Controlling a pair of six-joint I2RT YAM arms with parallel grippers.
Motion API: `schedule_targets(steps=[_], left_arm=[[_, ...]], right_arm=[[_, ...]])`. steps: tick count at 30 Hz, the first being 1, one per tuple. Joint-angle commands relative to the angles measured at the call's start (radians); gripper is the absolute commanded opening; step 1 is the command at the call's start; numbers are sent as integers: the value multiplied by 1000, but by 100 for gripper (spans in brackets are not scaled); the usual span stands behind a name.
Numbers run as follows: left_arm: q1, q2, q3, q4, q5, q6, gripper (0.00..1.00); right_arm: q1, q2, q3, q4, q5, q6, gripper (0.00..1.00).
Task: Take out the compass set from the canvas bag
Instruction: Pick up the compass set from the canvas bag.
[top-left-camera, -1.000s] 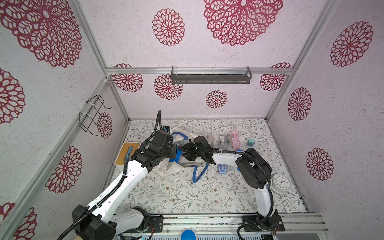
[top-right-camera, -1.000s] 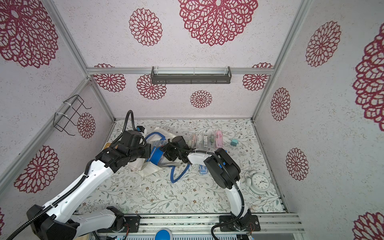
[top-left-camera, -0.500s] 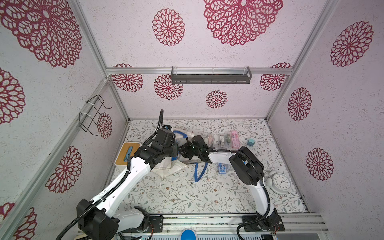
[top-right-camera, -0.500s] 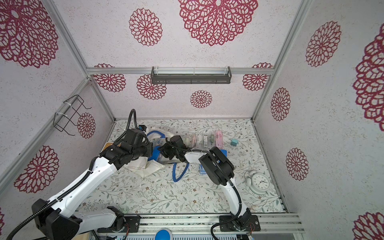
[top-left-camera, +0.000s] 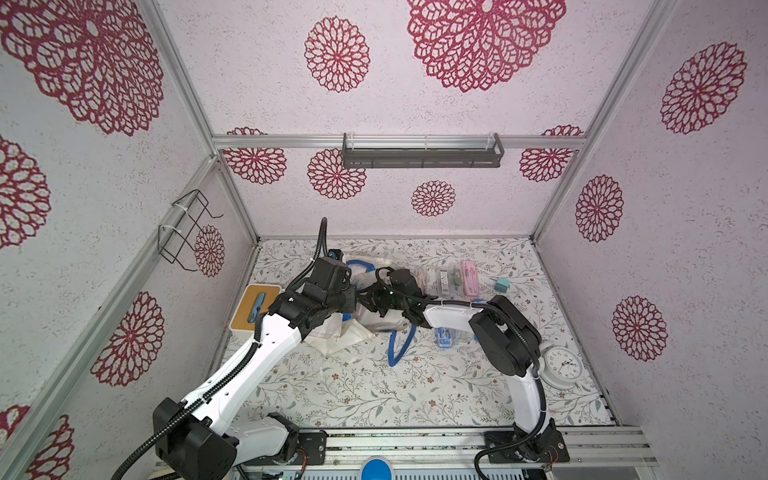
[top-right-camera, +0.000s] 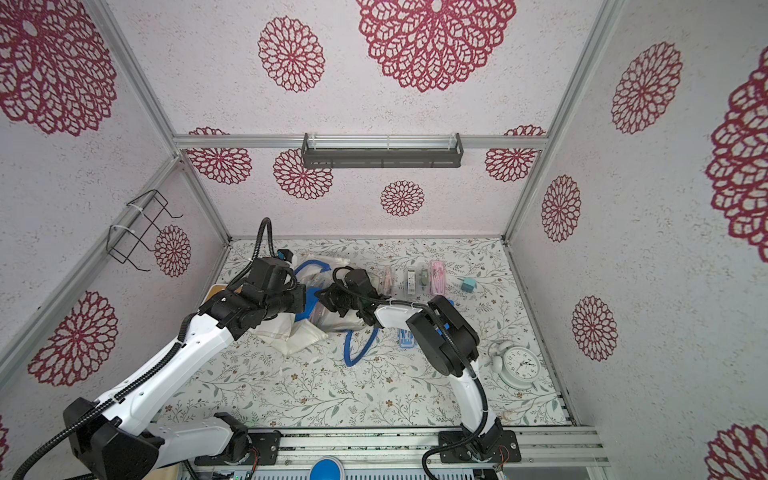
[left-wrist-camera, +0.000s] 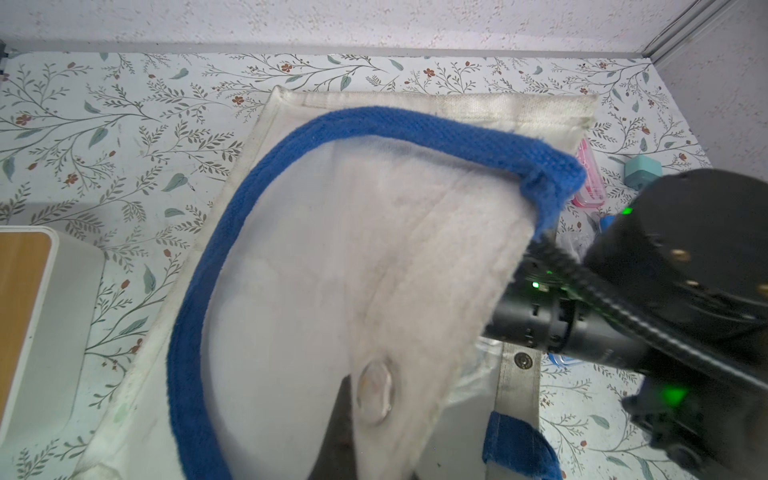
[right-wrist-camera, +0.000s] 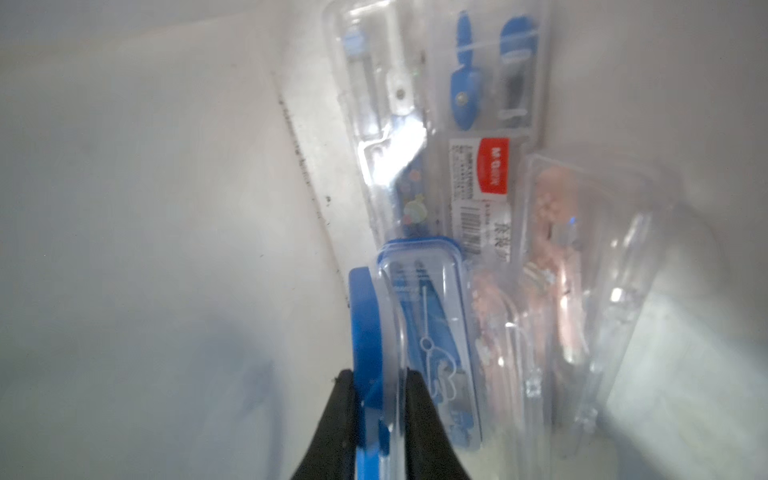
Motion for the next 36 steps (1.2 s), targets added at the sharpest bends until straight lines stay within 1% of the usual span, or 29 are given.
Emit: schedule_targets(steps=[1,4,11,15,18,23,27,31,33,36], left_arm=[[28,-44,-6,75,-13,-16,0],[57,-49,-12,81,-1,-21,0],[93,-57,-23,95,17,-17,0],[110,-51,-27,100,31,-22,0],[117,-38,-19,109,59,-26,0],[115,0,31,141,136,-44,0],[111,34,98,143,184,-64,0],[109,38,134,132,179,-84,0],[114,36,152,94,151,-109,0],[140,44,178,32,144,-134,0]], right_arm=[[-34,-137,-11,21,0,-53,12],[-45,-182,-38,-13,7,-83,12],[-80,-273,-75,-104,35,-162,12],[-110,-326,-67,-152,52,-207,12],[-113,-337,-49,-200,51,-243,12],[-103,-275,-30,-174,1,-228,13],[-73,-191,39,-197,-32,-232,13],[-45,-127,121,-226,-48,-234,12],[-36,-105,168,-246,-52,-244,12],[-21,-58,262,-303,-70,-270,13]])
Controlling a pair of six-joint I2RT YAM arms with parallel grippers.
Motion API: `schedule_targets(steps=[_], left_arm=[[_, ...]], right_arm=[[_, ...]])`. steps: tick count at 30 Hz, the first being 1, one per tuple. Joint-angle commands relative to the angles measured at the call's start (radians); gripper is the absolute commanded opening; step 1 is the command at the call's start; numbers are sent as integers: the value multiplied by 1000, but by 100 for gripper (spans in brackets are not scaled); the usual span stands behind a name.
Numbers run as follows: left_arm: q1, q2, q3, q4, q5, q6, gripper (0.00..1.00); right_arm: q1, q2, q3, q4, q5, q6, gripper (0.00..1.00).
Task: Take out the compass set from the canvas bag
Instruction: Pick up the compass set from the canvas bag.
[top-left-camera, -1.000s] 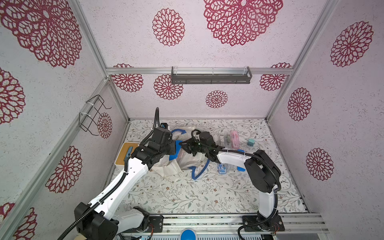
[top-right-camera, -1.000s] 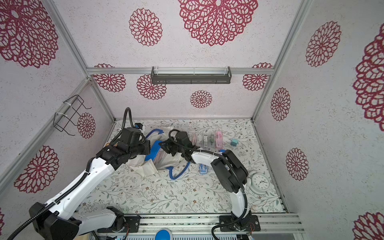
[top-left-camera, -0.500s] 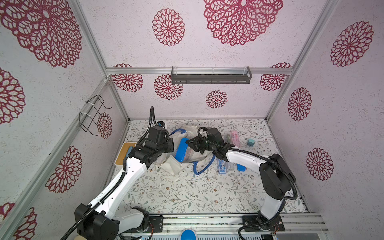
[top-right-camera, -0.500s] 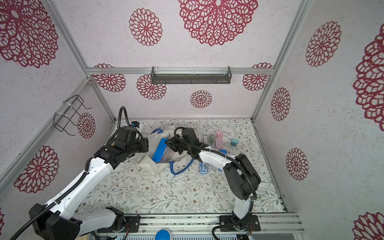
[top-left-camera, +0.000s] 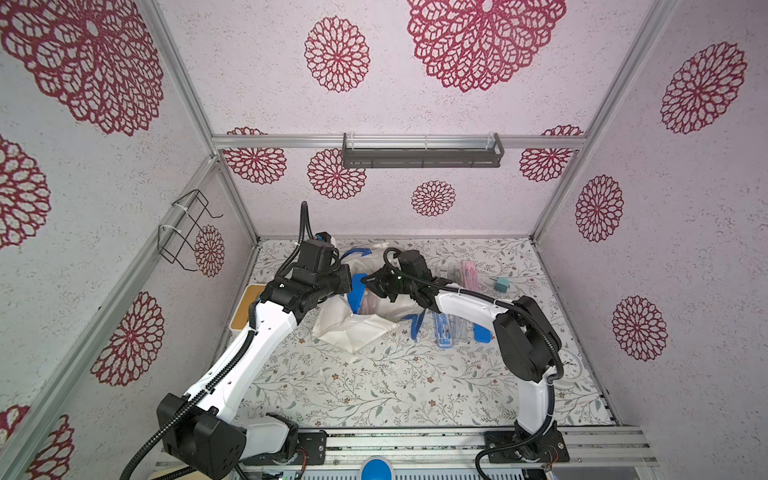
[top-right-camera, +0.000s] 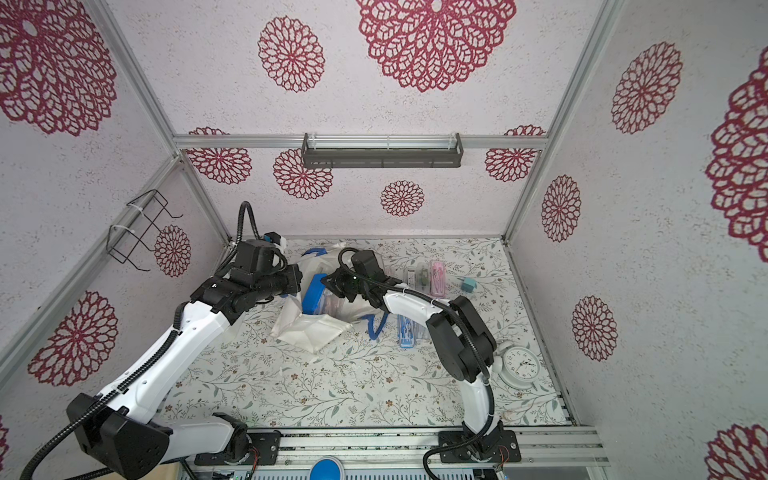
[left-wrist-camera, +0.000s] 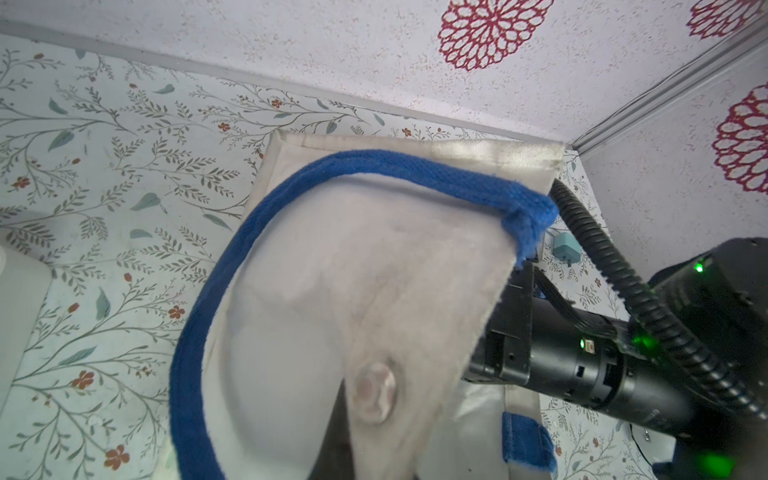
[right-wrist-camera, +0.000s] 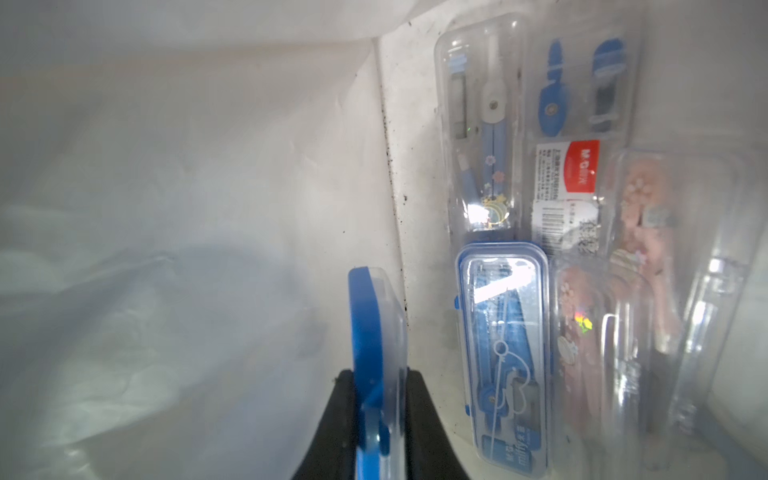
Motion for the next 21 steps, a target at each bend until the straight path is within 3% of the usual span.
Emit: schedule_targets(steps=[1,4,9,21], left_arm=[[31,-14,61,2,-11,-50,0],[78,4,58,-34,-2,-97,0],[129,54,52,-45,3,-149,0],[146,126,77,-18,31,-183,0]], right_arm=[[20,20,128,-21,-41,-55,12],[34,70,178,-45,-74,-48,12],[41,53,98,-13,-80,-44,12],[34,-104,22,-127,-1,-231,11]])
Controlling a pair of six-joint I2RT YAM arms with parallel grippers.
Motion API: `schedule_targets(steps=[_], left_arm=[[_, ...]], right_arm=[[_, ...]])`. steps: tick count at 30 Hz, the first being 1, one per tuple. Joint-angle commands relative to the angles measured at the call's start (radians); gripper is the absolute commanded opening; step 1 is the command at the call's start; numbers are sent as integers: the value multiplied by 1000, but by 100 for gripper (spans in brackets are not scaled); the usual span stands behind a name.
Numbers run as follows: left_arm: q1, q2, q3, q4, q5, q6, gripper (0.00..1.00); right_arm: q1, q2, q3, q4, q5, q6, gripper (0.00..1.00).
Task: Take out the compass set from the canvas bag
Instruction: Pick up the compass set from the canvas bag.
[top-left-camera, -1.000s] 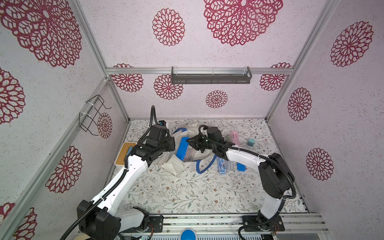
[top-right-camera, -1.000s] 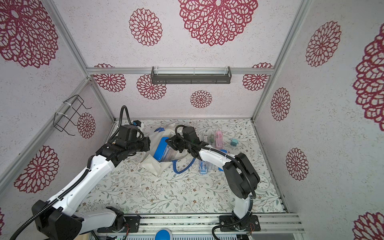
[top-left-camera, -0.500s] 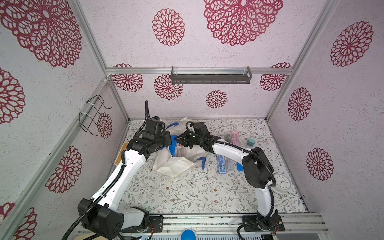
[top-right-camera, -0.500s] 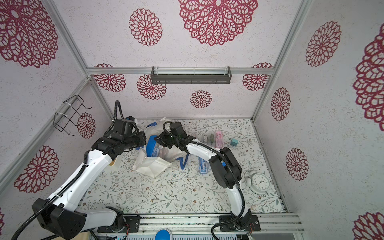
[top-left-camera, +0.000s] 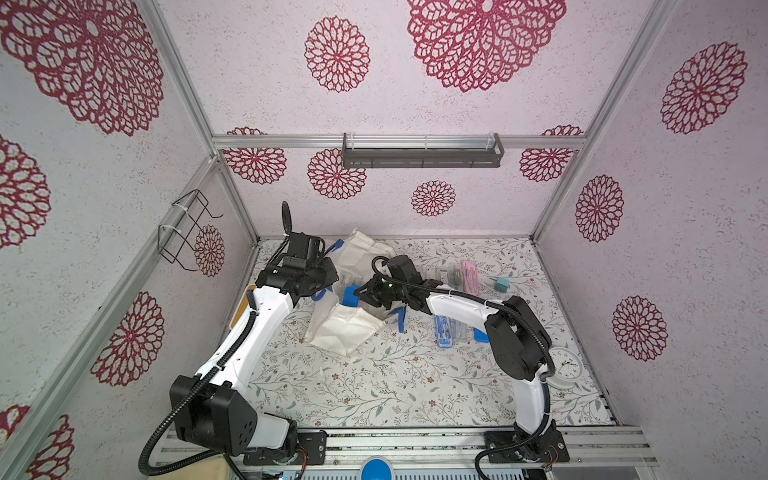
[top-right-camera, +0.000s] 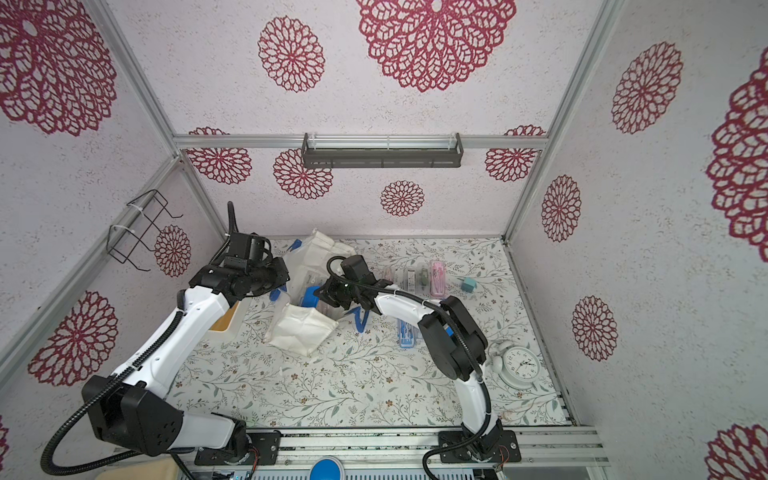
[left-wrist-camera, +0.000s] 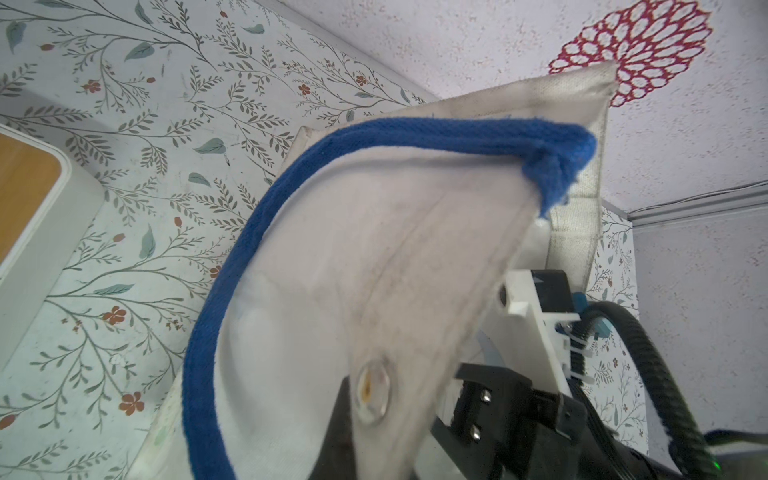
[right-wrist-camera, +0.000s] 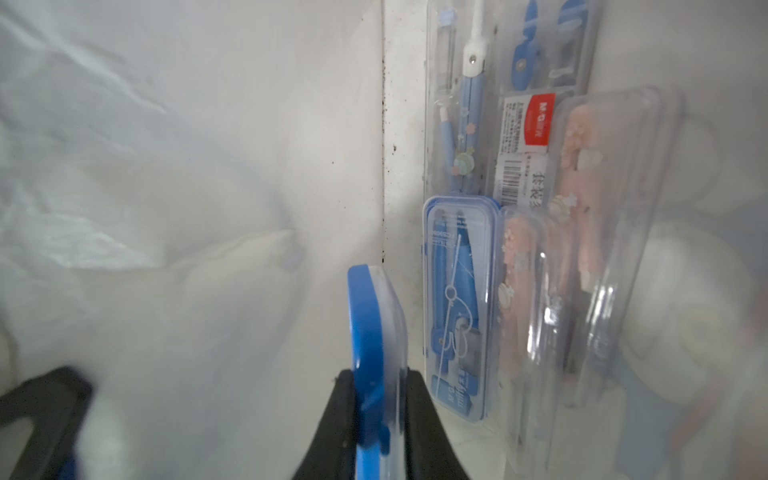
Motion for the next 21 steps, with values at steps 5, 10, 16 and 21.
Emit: schedule_targets(steps=[5,10,16,21], left_arm=[[7,18,16,46,66,0,0],[7,1,-12,51,69,8,0],[23,-8,-18,52,68,23,0],[72,-4,7,26,76,62,0]], right_arm=[[-49,-146,78,-48,41,-119,11],[-134,-182,109,-52,25,-125,12],[-264,-246,98,-47,-54,-136,12],[-404,-314,23,-12,-152,-131,12]])
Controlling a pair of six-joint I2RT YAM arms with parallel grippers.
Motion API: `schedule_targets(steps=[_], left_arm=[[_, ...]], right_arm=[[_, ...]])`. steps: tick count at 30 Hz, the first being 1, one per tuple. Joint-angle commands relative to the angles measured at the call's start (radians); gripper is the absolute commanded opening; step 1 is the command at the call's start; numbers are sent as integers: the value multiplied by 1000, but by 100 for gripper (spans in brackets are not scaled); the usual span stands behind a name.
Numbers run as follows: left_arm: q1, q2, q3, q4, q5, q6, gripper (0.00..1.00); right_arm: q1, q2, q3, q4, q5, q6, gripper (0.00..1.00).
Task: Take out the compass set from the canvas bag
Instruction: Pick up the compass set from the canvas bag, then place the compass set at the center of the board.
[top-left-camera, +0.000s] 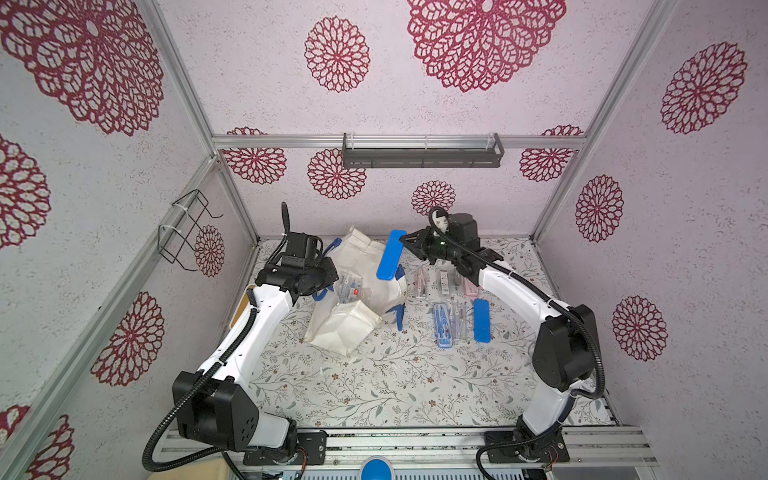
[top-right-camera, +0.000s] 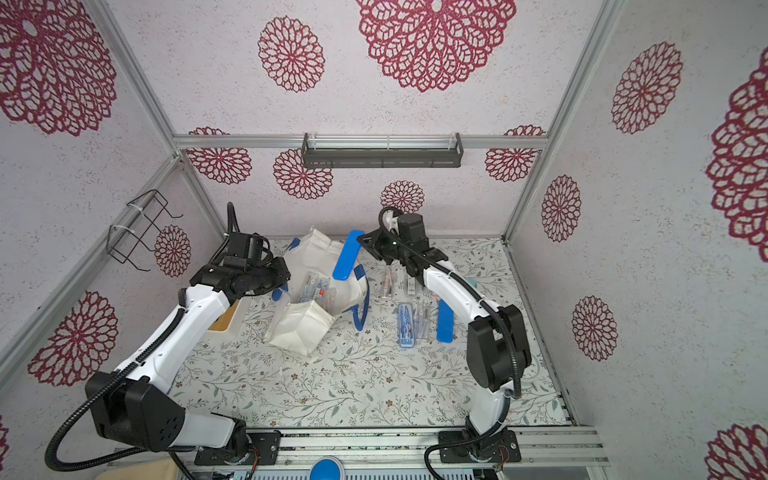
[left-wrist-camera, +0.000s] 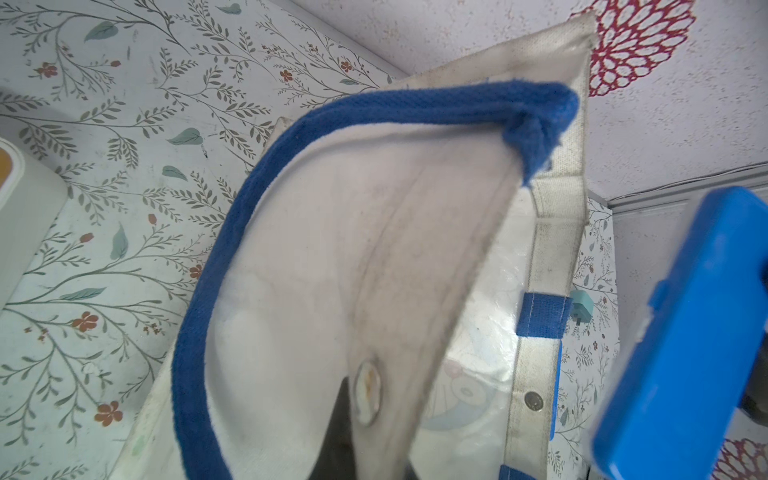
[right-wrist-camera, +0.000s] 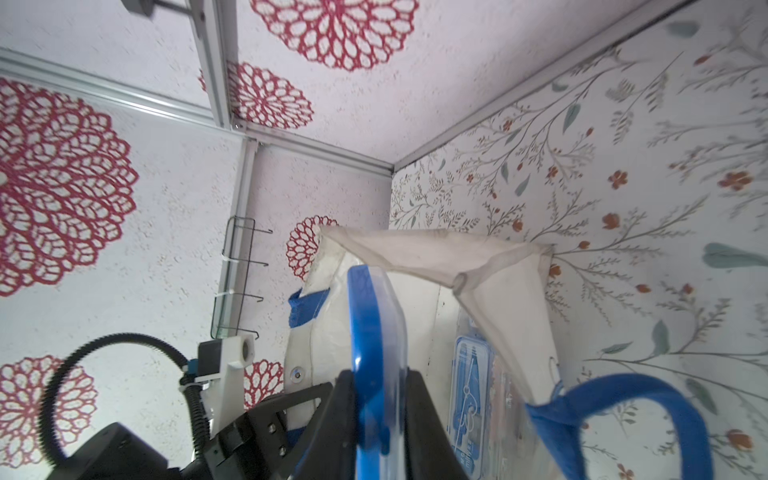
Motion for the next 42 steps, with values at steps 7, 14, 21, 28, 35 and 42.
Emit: schedule_targets(steps=[7,14,21,28,35,42], left_arm=[[181,15,57,-38,38,114,0],[248,110,134,-44,91,164,0],[246,148,174,-20,156,139,0],[221,81,107,33,143,138,0],[156,1,50,68,107,167,0],[104,-19,39,84,151,182,0]], right_arm=[[-198,-147,-127,-103,-203,-203,12],[-199,-130,-193,-364,-169,-477,12],[-96,-100,-370,-296,-111,-485,12],[-58,-44,-471,-189,-59,-447,12],[-57,11,-477,-187,-34,-468,12],[-55,39,-473,-168,-4,-447,15]])
